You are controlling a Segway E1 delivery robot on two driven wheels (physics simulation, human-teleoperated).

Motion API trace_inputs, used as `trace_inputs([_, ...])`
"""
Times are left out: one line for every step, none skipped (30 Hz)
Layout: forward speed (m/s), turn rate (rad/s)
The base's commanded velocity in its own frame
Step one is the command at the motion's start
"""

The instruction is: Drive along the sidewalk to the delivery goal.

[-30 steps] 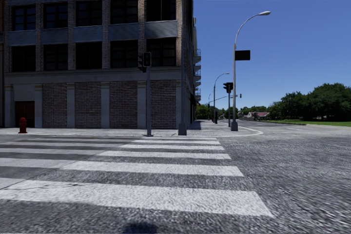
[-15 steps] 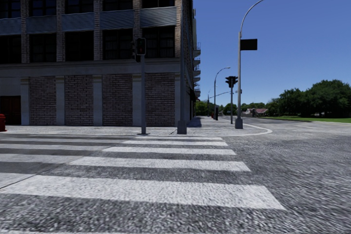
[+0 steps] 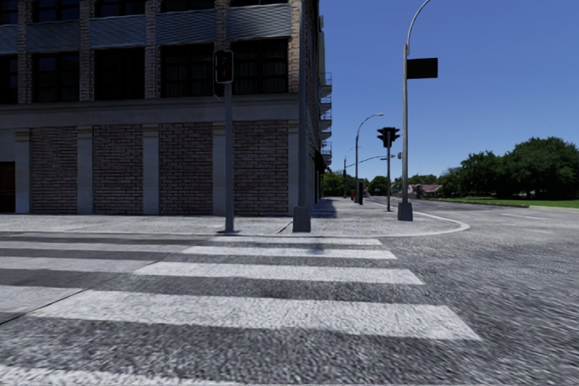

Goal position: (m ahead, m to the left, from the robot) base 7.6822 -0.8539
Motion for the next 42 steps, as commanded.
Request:
trace_inputs([1.65, -0.46])
trace_inputs([1.65, -0.46])
trace_inputs([1.65, -0.5])
trace_inputs([1.65, -0.51])
trace_inputs([1.65, -0.51])
trace_inputs([1.65, -0.51])
trace_inputs([1.65, -0.51])
trace_inputs([1.65, -0.51])
trace_inputs([1.65, -0.51])
trace_inputs([1.64, -0.51])
trace_inputs([1.63, -0.51])
trace_inputs([1.59, -0.51])
trace_inputs([1.59, -0.51])
trace_inputs([1.57, -0.43])
trace_inputs([1.56, 0.0])
trace_inputs([1.56, 0.0])
trace_inputs([1.56, 0.0])
trace_inputs([1.56, 0.0])
trace_inputs([1.56, 0.0])
trace_inputs([1.56, 0.0])
trace_inputs([1.56, 0.0])
trace_inputs([1.56, 0.0])
trace_inputs([1.56, 0.0])
trace_inputs([1.56, 0.0])
trace_inputs([1.56, 0.0])
trace_inputs([1.55, 0.0])
trace_inputs([1.55, 0.0])
trace_inputs([1.55, 0.0])
trace_inputs([1.55, 0.0])
trace_inputs([1.54, 0.0])
trace_inputs([1.54, 0.0])
trace_inputs([1.53, 0.16])
trace_inputs([1.53, 0.22])
trace_inputs([1.53, 0.24])
trace_inputs([1.53, 0.24])
trace_inputs([1.53, 0.16])
trace_inputs([1.53, 0.0])
trace_inputs([1.52, 0.0])
trace_inputs([1.52, 0.0])
trace_inputs([1.52, 0.0])
trace_inputs([1.52, 0.0])
trace_inputs([1.52, 0.0])
